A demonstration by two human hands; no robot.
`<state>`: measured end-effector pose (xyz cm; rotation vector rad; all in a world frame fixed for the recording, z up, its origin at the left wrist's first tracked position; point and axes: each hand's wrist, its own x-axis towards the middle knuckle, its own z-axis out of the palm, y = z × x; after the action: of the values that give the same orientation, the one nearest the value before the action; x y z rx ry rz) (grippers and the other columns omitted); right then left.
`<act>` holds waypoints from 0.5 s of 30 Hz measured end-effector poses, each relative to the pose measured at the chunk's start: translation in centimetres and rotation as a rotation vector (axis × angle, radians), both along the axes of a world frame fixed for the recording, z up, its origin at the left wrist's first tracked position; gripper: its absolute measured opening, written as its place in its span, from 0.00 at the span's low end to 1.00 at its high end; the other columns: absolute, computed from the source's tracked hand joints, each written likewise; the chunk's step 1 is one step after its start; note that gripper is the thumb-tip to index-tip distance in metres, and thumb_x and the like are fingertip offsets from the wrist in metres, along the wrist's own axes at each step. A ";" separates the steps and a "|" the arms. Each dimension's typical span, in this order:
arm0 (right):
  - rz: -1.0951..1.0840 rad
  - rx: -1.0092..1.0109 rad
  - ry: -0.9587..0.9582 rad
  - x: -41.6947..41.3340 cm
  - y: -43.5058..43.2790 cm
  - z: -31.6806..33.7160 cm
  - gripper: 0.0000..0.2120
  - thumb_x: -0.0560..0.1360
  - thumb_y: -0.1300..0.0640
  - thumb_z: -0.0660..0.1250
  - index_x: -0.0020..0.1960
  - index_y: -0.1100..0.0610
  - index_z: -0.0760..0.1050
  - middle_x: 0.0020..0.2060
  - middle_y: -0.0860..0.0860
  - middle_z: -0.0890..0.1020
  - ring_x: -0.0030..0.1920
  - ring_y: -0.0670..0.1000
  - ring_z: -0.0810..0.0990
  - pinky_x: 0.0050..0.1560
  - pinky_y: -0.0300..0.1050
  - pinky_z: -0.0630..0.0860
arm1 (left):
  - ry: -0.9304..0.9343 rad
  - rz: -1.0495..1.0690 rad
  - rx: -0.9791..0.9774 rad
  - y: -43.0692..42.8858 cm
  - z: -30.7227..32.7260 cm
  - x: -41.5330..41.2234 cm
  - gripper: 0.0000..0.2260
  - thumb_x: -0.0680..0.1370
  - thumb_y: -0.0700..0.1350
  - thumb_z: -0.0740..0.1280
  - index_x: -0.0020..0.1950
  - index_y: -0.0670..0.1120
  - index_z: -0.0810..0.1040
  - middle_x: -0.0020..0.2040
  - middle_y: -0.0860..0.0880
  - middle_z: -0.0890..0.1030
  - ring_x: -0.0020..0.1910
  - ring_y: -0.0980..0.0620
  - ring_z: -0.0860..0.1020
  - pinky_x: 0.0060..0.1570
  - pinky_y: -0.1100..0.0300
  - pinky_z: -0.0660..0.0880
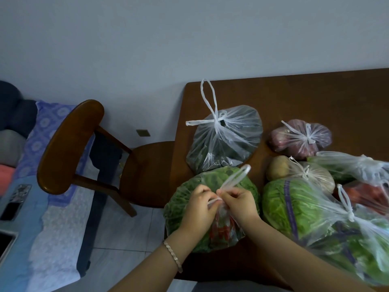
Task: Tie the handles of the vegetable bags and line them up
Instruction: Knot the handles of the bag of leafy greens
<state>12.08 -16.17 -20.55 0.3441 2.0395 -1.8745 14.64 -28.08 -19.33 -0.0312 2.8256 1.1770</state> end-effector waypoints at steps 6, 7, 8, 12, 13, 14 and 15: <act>0.159 0.110 0.092 0.4 0.9 0.8 0.18 0.69 0.59 0.72 0.46 0.44 0.65 0.33 0.50 0.80 0.29 0.40 0.77 0.35 0.38 0.74 | -0.271 0.205 0.199 0.1 0.3 -1.2 0.05 0.75 0.41 0.67 0.47 0.41 0.79 0.44 0.51 0.75 0.43 0.57 0.74 0.43 0.68 0.68; 0.249 0.180 0.174 0.7 1.3 0.7 0.19 0.70 0.60 0.71 0.47 0.42 0.64 0.35 0.50 0.80 0.32 0.42 0.77 0.36 0.39 0.75 | -0.382 0.255 0.264 -0.1 0.2 -1.6 0.08 0.75 0.42 0.68 0.51 0.39 0.80 0.48 0.48 0.78 0.46 0.54 0.76 0.46 0.66 0.70; 0.333 0.267 0.273 0.9 1.7 0.6 0.20 0.70 0.60 0.70 0.50 0.40 0.65 0.36 0.50 0.80 0.36 0.44 0.77 0.38 0.41 0.75 | -0.483 0.291 0.330 -0.2 0.3 -1.9 0.11 0.75 0.42 0.68 0.54 0.40 0.79 0.51 0.46 0.80 0.50 0.51 0.77 0.49 0.62 0.71; 0.536 0.484 0.698 0.6 2.4 0.0 0.14 0.73 0.56 0.63 0.58 0.53 0.76 0.42 0.52 0.82 0.43 0.47 0.76 0.42 0.36 0.73 | -0.629 0.273 0.359 -1.0 1.2 -2.6 0.13 0.74 0.41 0.69 0.57 0.38 0.79 0.56 0.40 0.81 0.56 0.45 0.77 0.55 0.57 0.72; 0.601 0.527 0.759 0.3 2.4 -0.1 0.14 0.73 0.56 0.61 0.58 0.55 0.77 0.42 0.52 0.82 0.41 0.46 0.77 0.39 0.36 0.74 | -0.639 0.226 0.340 -1.2 1.5 -2.7 0.13 0.74 0.41 0.69 0.56 0.38 0.79 0.55 0.41 0.81 0.53 0.47 0.78 0.50 0.61 0.73; 0.659 0.580 0.806 0.0 2.4 -0.1 0.15 0.73 0.58 0.61 0.57 0.56 0.78 0.40 0.52 0.82 0.38 0.48 0.79 0.37 0.37 0.75 | -0.647 0.169 0.319 -1.4 1.8 -2.9 0.12 0.74 0.41 0.69 0.56 0.38 0.79 0.53 0.41 0.81 0.49 0.50 0.78 0.45 0.66 0.72; 0.723 0.645 0.830 -0.2 2.3 0.1 0.15 0.72 0.59 0.63 0.57 0.55 0.78 0.40 0.52 0.82 0.37 0.49 0.81 0.35 0.39 0.76 | -0.656 0.114 0.296 -1.6 1.9 -3.0 0.12 0.74 0.41 0.69 0.55 0.38 0.79 0.51 0.43 0.81 0.44 0.54 0.78 0.41 0.69 0.71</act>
<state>11.91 -13.88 -20.48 -1.0647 2.6998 -0.9239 11.59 -29.73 -17.38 -0.4701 2.0904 1.2959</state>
